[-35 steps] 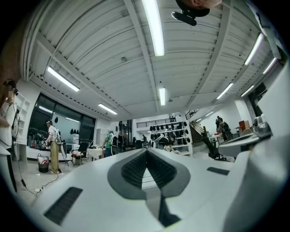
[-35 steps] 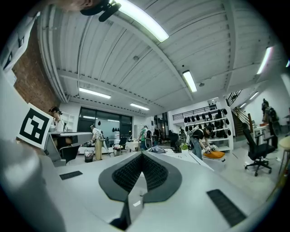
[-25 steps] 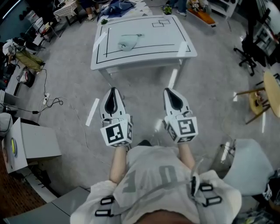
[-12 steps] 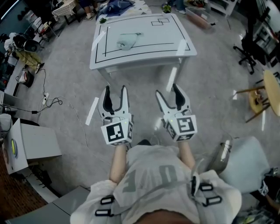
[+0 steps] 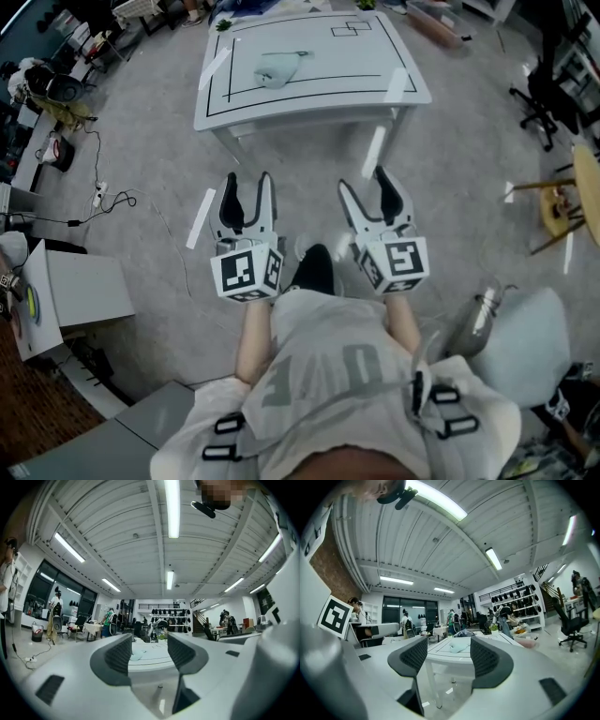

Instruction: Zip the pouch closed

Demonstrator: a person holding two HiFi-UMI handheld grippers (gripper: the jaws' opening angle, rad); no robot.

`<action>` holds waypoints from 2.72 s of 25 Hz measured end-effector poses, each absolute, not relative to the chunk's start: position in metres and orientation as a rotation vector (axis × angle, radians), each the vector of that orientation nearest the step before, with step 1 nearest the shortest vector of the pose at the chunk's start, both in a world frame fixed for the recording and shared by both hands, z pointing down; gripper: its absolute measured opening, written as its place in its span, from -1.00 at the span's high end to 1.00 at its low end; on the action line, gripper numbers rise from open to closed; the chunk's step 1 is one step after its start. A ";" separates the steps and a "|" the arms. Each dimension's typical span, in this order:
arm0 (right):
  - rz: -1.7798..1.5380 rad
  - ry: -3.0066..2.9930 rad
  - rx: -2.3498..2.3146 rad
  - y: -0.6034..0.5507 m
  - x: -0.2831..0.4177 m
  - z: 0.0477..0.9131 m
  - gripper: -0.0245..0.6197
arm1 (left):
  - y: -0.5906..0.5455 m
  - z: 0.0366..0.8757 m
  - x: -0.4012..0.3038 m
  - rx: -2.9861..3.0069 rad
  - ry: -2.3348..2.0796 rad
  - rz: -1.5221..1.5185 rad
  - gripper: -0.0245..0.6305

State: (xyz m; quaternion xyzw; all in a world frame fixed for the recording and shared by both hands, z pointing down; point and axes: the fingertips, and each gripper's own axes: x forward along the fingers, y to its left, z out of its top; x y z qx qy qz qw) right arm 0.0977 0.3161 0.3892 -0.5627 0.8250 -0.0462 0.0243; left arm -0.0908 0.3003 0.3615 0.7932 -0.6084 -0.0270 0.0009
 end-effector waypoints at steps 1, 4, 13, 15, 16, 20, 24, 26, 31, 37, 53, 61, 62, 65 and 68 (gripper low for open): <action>-0.147 2.555 -1.742 0.315 0.098 0.391 0.11 | 0.298 0.363 -0.091 2.487 -1.898 -0.089 0.26; -0.156 2.546 -1.748 0.304 0.101 0.394 0.11 | 0.286 0.364 -0.091 2.495 -1.911 -0.088 0.26; -0.119 2.502 -1.776 0.258 0.113 0.386 0.11 | 0.230 0.359 -0.085 2.513 -1.897 -0.093 0.26; -0.139 2.491 -1.790 0.242 0.114 0.391 0.11 | 0.211 0.360 -0.085 2.520 -1.892 -0.091 0.26; -0.146 2.486 -1.797 0.233 0.114 0.393 0.11 | 0.202 0.360 -0.086 2.523 -1.892 -0.090 0.26; -0.126 2.488 -1.810 0.192 0.112 0.392 0.11 | 0.160 0.362 -0.093 2.529 -1.893 -0.086 0.26; -0.107 2.494 -1.813 0.135 0.106 0.394 0.11 | 0.105 0.366 -0.102 2.518 -1.894 -0.094 0.26; -0.096 2.497 -1.816 0.102 0.102 0.392 0.11 | 0.071 0.368 -0.104 2.521 -1.886 -0.091 0.26; -0.087 2.530 -1.817 0.017 0.085 0.382 0.11 | -0.010 0.360 -0.113 2.544 -1.900 -0.050 0.26; -0.047 2.579 -1.841 -0.090 0.055 0.366 0.11 | -0.114 0.349 -0.131 2.558 -1.866 -0.013 0.26; -0.147 2.711 -1.928 -0.212 0.021 0.393 0.11 | -0.252 0.364 -0.143 2.508 -1.852 0.067 0.26; -0.172 2.698 -1.869 -0.224 0.037 0.392 0.11 | -0.256 0.361 -0.130 2.523 -1.886 0.032 0.26; -0.177 2.696 -1.866 -0.225 0.039 0.391 0.11 | -0.257 0.358 -0.129 2.525 -1.884 0.021 0.26; -0.190 2.693 -1.866 -0.231 0.045 0.394 0.11 | -0.262 0.358 -0.126 2.526 -1.857 0.018 0.26; -0.227 2.680 -1.884 -0.239 0.053 0.406 0.11 | -0.266 0.359 -0.130 2.509 -1.871 0.008 0.24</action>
